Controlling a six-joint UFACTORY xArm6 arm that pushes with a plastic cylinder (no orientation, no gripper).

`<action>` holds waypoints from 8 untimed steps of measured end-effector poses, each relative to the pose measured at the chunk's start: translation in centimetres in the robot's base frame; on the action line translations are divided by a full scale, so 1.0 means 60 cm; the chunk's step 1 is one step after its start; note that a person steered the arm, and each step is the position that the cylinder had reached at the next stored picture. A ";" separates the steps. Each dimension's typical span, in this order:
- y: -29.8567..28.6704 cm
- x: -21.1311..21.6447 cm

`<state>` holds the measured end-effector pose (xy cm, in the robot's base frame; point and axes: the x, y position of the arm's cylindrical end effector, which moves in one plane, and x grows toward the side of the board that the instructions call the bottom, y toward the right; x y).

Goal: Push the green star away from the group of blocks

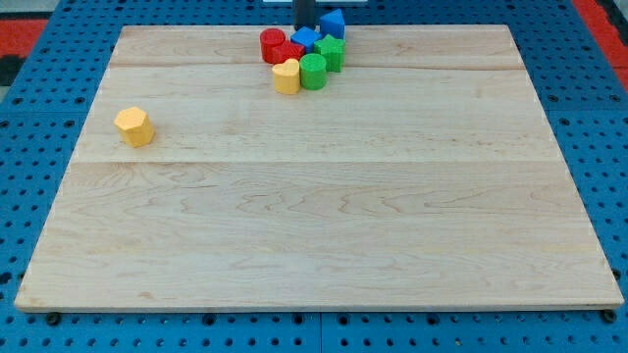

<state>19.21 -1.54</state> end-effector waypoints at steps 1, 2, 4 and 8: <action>0.018 0.013; 0.050 0.040; 0.071 0.136; 0.127 0.120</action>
